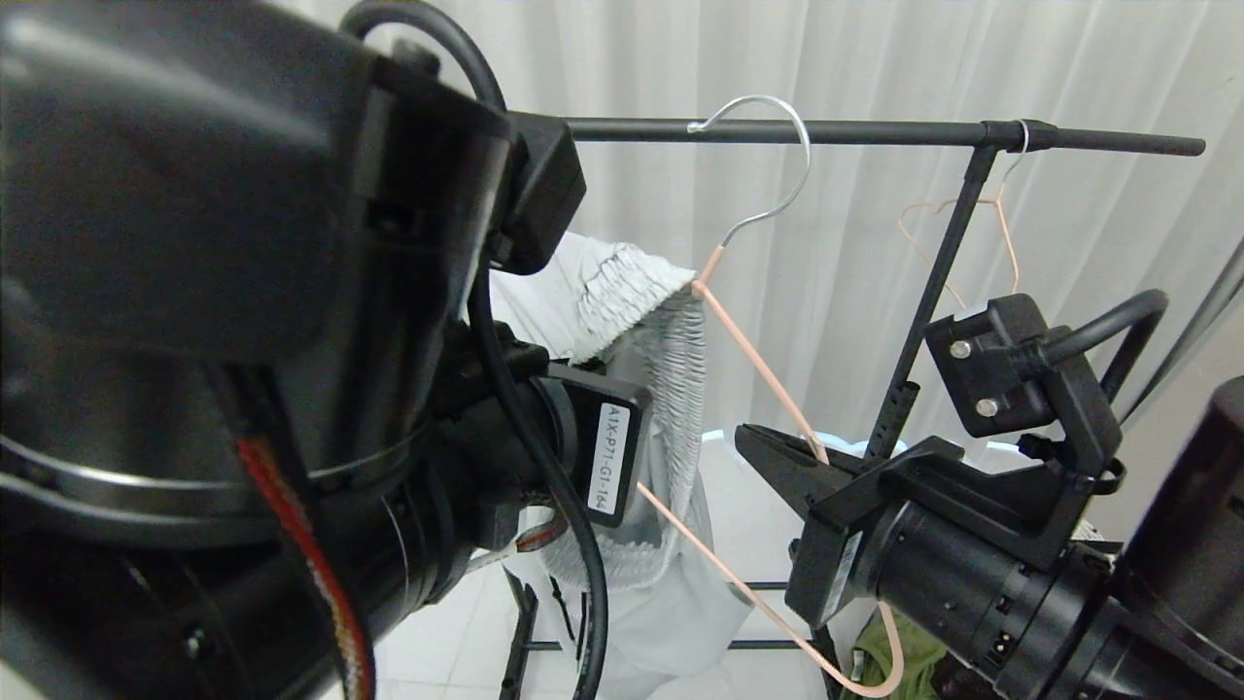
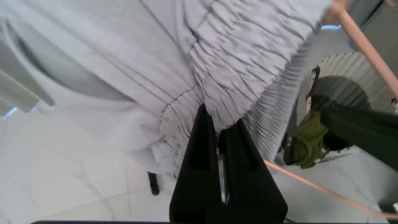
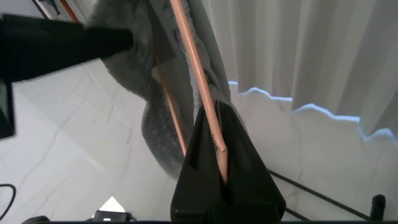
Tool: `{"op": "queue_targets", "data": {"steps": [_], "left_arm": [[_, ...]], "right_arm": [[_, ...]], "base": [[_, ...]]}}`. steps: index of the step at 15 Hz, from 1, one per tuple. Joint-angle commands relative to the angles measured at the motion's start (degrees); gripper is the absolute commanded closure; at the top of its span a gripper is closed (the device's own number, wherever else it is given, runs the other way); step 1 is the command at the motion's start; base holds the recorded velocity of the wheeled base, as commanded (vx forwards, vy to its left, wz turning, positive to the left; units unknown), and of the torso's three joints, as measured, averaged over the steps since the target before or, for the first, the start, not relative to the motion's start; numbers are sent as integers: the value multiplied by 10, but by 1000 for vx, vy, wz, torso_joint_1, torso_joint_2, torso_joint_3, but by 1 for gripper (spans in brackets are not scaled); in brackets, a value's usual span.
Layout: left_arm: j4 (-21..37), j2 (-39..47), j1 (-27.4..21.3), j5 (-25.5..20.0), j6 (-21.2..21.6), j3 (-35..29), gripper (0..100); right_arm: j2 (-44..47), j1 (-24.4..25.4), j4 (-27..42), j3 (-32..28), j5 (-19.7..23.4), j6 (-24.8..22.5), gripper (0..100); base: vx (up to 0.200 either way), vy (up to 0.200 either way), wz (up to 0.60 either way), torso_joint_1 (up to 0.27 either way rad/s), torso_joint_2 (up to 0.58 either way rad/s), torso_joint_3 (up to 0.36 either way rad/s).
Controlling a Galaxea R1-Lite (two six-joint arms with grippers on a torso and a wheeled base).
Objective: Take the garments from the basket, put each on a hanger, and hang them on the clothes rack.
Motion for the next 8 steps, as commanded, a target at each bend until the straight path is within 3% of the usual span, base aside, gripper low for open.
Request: {"op": "queue_targets", "data": {"steps": [1, 8], "left_arm": [[0, 1, 0, 0, 0, 8, 100], [0, 2, 0, 0, 0, 14, 100]], "right_arm": [[6, 2, -10, 0, 1, -7, 100], [9, 5, -29, 0, 1, -20, 100]], "base": [[0, 0, 0, 0, 0, 0], [0, 0, 0, 0, 0, 0]]}}
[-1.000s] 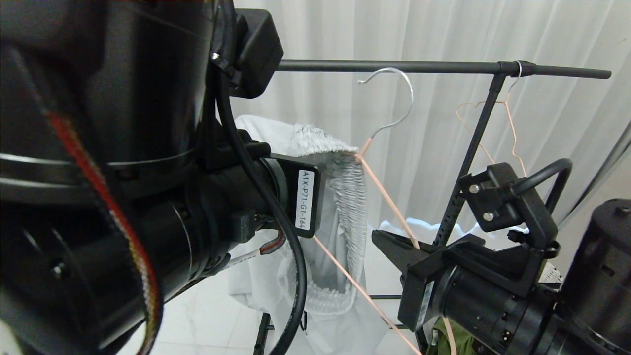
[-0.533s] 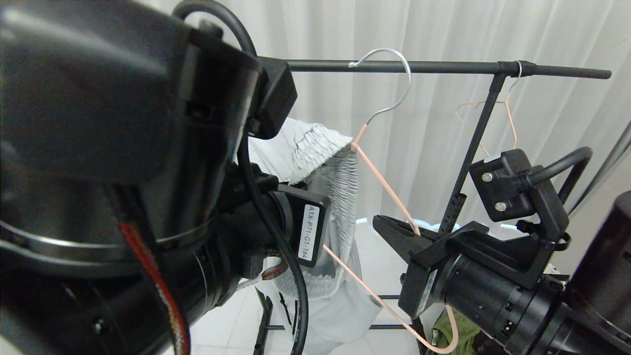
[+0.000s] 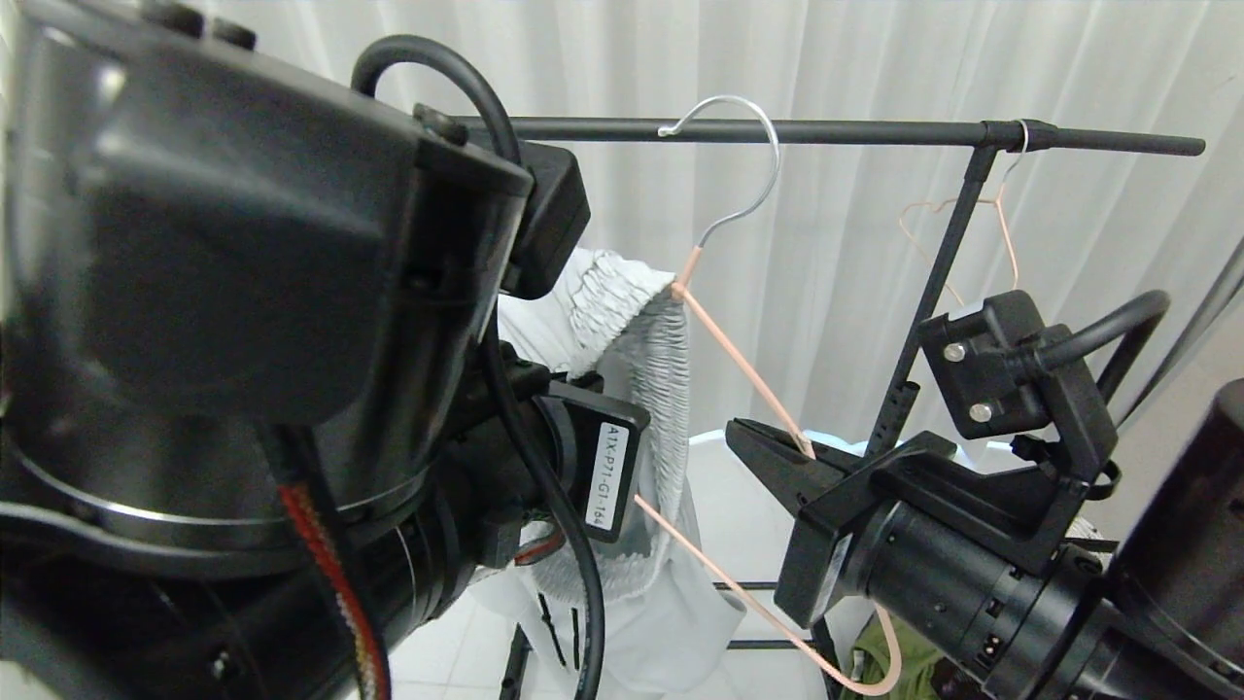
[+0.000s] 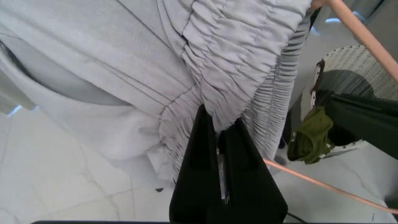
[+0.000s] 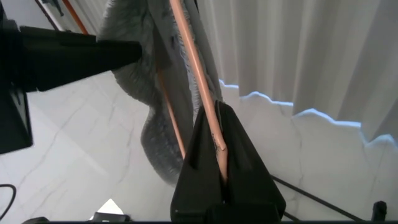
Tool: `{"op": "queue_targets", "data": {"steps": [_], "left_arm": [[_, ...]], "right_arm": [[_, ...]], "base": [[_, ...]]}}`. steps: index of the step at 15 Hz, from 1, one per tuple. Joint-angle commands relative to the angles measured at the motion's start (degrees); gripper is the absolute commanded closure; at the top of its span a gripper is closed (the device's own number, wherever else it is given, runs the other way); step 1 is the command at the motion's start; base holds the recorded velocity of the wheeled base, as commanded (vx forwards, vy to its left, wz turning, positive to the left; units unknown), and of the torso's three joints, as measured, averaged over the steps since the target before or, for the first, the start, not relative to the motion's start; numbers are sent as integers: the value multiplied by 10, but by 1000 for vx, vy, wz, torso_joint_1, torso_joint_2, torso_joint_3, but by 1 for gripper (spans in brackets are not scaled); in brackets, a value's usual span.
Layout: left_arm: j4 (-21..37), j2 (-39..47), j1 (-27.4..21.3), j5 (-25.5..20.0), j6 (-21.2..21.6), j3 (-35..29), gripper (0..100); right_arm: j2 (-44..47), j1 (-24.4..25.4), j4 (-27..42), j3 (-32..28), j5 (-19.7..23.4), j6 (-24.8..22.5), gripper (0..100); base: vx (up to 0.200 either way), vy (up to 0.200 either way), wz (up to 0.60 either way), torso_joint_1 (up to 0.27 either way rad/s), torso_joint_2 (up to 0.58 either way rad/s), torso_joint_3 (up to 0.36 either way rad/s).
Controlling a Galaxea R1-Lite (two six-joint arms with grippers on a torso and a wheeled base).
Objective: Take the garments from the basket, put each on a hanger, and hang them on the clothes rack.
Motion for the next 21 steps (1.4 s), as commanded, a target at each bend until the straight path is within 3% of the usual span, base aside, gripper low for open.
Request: {"op": "queue_targets", "data": {"steps": [1, 2, 10, 14, 17, 19, 21], "left_arm": [[0, -1, 0, 0, 0, 7, 100], [0, -2, 0, 0, 0, 9, 0], [0, -16, 2, 0, 0, 21, 0], [0, -73, 8, 0, 2, 87, 0], [0, -97, 57, -1, 17, 103, 0], [0, -124, 111, -43, 81, 102, 0], [0, -156, 152, -156, 148, 106, 0]], "right_arm": [[-2, 0, -1, -1, 0, 0, 100], [-4, 0, -3, 0, 0, 0, 100], [-8, -2, -16, 1, 0, -19, 100], [0, -4, -91, 33, 0, -63, 100], [-20, -3, -121, 76, 0, -98, 100], [-66, -3, -130, 127, 3, -120, 100], [-104, -3, -130, 163, 9, -141, 100]], "base": [[0, 0, 0, 0, 0, 0], [0, 0, 0, 0, 0, 0], [0, 0, 0, 0, 0, 0], [0, 0, 0, 0, 0, 0], [0, 0, 0, 0, 0, 0], [0, 0, 0, 0, 0, 0], [0, 0, 0, 0, 0, 0]]}}
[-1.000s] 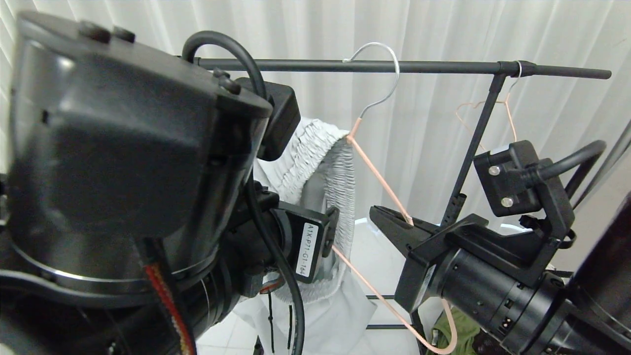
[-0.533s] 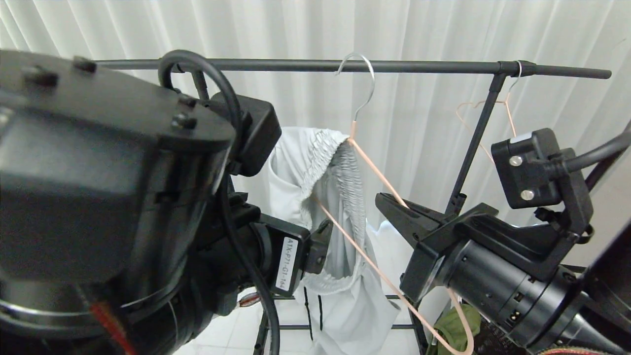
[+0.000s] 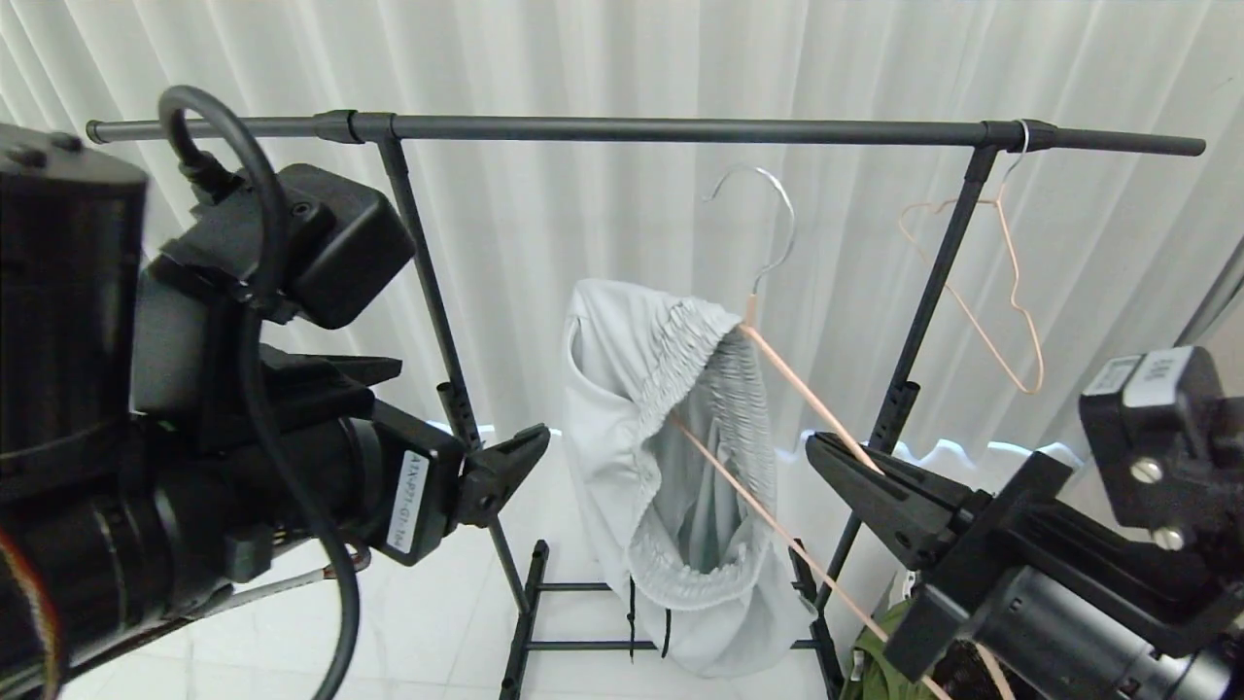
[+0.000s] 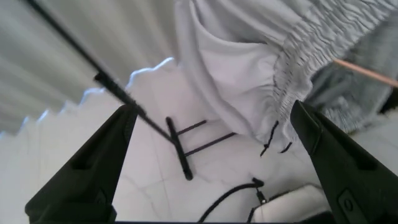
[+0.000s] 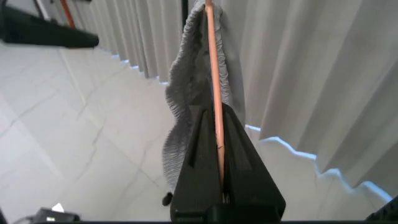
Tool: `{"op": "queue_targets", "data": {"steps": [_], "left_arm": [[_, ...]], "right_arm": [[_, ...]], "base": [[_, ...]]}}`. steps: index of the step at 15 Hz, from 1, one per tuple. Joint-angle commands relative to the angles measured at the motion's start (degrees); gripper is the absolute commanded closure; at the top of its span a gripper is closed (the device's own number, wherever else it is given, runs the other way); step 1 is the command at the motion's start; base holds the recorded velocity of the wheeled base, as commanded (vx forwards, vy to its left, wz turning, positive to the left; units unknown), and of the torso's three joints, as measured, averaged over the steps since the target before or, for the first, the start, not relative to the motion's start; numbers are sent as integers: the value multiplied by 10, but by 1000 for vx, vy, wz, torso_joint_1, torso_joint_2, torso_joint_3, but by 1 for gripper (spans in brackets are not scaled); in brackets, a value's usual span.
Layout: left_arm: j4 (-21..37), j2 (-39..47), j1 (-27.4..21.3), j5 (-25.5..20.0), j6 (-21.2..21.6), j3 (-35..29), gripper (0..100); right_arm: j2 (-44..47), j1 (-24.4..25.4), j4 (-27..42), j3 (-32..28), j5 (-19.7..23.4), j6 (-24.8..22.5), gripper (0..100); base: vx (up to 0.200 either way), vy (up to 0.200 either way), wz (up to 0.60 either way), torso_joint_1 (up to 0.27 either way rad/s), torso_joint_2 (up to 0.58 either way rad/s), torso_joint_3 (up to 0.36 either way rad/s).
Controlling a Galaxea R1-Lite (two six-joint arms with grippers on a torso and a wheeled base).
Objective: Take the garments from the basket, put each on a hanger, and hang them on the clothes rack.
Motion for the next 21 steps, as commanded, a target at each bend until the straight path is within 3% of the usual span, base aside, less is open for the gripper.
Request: {"op": "queue_targets", "data": {"steps": [1, 3, 7, 9, 16, 21], "left_arm": [[-1, -46, 58, -82, 71, 10, 0], [-5, -57, 95, -172, 159, 22, 0], [-98, -44, 145, -341, 313, 88, 0], [-118, -32, 151, -418, 355, 106, 0], [-119, 9, 101, -515, 365, 132, 0], [-118, 21, 101, -542, 366, 141, 0]], "right_arm": [[-61, 2, 0, 48, 13, -15, 100], [-90, 3, 0, 84, 39, -27, 100], [-116, 35, 0, 138, 55, -33, 100], [-120, 59, 0, 154, 55, -32, 100], [-106, 127, 2, 167, 62, -33, 100], [-92, 161, 2, 166, 62, -34, 100]], "base": [[0, 0, 0, 0, 0, 0], [0, 0, 0, 0, 0, 0], [0, 0, 0, 0, 0, 0], [0, 0, 0, 0, 0, 0], [0, 0, 0, 0, 0, 0], [0, 0, 0, 0, 0, 0]]}}
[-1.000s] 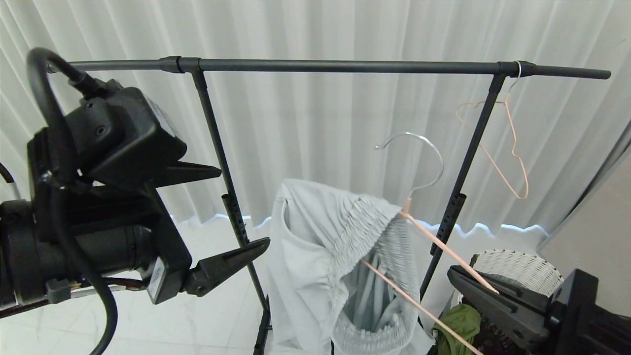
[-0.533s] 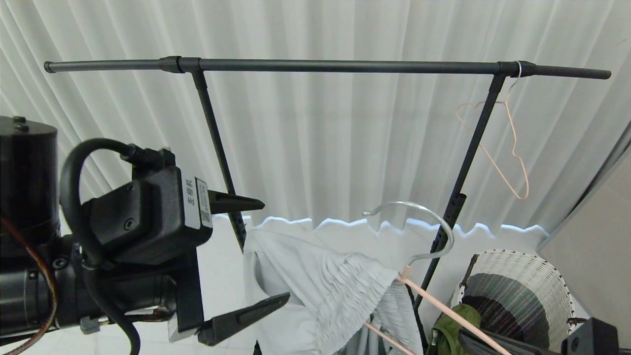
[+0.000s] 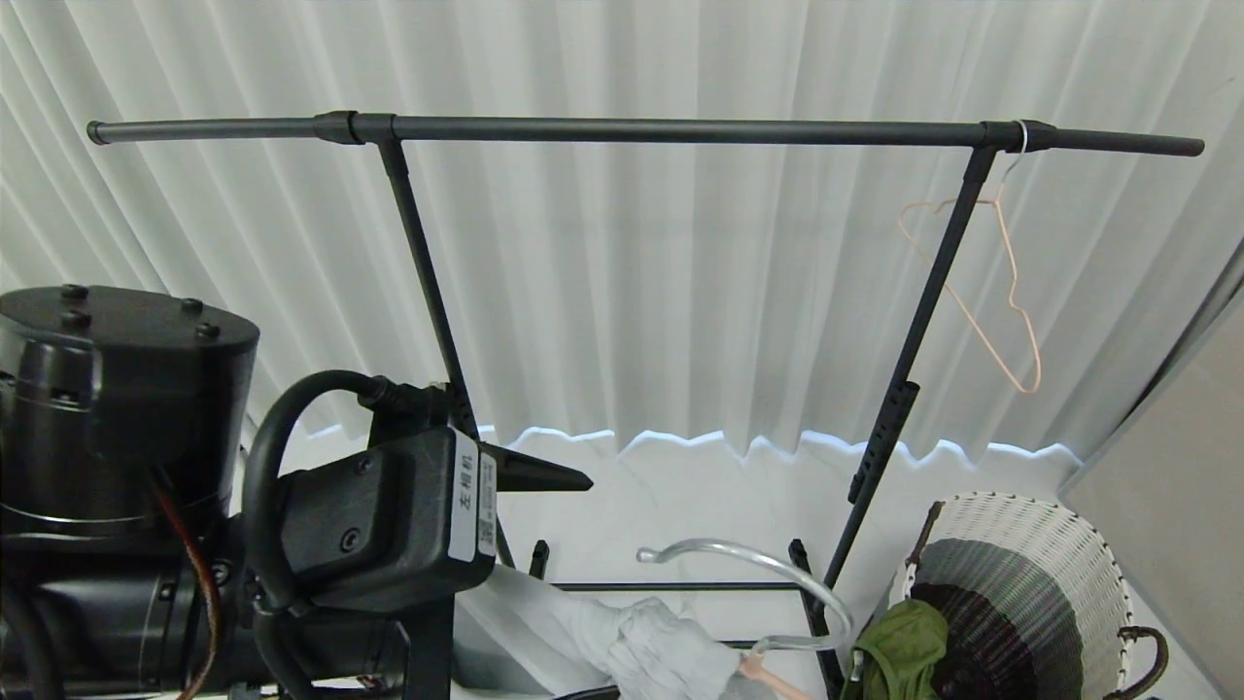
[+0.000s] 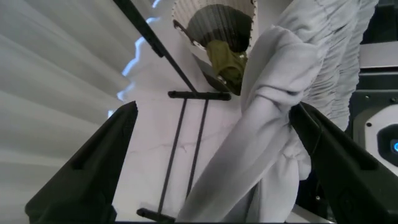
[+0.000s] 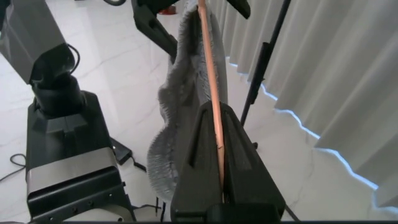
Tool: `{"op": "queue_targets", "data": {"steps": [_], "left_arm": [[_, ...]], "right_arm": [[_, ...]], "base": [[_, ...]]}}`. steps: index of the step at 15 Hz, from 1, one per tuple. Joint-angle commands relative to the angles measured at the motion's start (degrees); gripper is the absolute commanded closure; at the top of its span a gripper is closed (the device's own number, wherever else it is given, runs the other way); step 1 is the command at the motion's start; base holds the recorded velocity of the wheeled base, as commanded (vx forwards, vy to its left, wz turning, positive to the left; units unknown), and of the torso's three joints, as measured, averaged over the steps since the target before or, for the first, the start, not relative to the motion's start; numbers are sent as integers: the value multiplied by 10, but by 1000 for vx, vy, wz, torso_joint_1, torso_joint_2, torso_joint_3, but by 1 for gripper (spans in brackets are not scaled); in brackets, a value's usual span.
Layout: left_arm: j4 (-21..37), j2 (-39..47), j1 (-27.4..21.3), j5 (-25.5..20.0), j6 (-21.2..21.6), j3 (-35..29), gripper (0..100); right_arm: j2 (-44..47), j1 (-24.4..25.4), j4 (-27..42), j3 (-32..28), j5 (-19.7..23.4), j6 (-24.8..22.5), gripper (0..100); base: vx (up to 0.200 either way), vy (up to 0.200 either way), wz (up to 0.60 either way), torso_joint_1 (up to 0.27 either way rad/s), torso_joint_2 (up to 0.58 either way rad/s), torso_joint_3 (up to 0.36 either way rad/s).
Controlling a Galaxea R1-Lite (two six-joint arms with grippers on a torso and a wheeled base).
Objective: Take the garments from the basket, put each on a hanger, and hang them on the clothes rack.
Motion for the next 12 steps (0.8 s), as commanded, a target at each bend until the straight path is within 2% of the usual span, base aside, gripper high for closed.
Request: {"op": "queue_targets", "data": {"steps": [1, 2, 12], "left_arm": [[0, 6, -1, -3, 1, 8, 0], [0, 7, -5, -3, 1, 12, 100], [0, 4, -18, 0, 1, 26, 100]], "right_arm": [[12, 5, 0, -3, 0, -1, 100], [13, 5, 0, -3, 0, -1, 100], [19, 1, 0, -8, -5, -25, 100]], "base": [[0, 0, 0, 0, 0, 0], [0, 0, 0, 0, 0, 0], [0, 0, 0, 0, 0, 0]]}}
